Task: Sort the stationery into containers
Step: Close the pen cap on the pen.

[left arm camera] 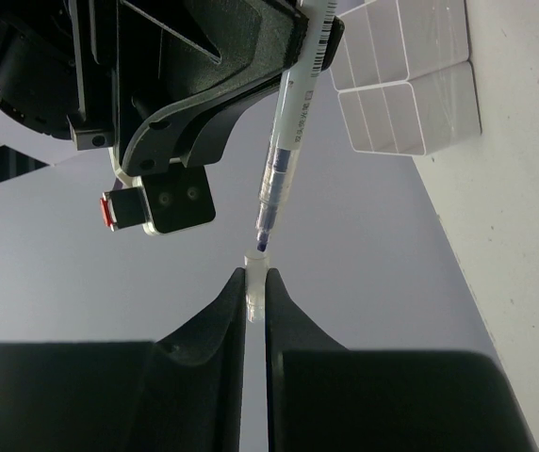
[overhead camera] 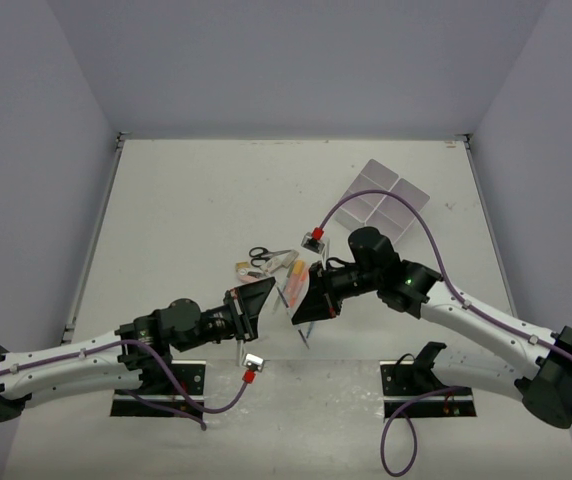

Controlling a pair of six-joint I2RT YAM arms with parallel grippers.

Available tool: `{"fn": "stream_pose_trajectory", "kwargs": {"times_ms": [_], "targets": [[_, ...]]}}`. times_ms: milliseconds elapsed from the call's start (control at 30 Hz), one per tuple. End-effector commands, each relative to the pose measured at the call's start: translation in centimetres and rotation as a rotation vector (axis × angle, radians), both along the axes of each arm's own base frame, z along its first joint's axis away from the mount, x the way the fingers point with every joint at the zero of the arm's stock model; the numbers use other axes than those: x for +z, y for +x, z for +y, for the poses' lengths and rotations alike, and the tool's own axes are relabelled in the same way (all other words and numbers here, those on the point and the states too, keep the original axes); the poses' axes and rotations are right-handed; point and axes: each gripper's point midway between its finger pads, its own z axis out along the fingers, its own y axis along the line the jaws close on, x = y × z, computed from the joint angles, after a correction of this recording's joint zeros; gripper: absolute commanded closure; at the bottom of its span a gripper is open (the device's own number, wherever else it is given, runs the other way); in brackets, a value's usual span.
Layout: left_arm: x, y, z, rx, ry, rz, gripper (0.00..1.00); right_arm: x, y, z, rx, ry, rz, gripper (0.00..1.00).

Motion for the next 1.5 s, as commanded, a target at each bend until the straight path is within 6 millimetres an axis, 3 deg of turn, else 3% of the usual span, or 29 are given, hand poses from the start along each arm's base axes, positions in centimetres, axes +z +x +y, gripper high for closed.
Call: {"fn": "stream_pose_trajectory", "kwargs": {"times_ms": [0,733,867,1467], "targets": [[0.9,0.0,-0.1,-0.001,-0.041,0.0,1.0,2.5,0.2,0.4,0.017,0.059,-0.065,1.0],[-0.1,-0.5,-0.3,-0.029,-0.008,0.009,1.0,3.1,0.6,0.5,0.006,0.054,-0.077,1.0],[-1.4,-0.7,-0.6,-0.05,0.07,0.02,1.0,3.0,0.7,0.7,0.014,0.041,-0.072,1.0],[-2.2,-2.3,-1.5,-0.16,0.201,0.021,1.0,2.2,1.6,0.0,-0.016,0.005,-0.119,1.0]]}}
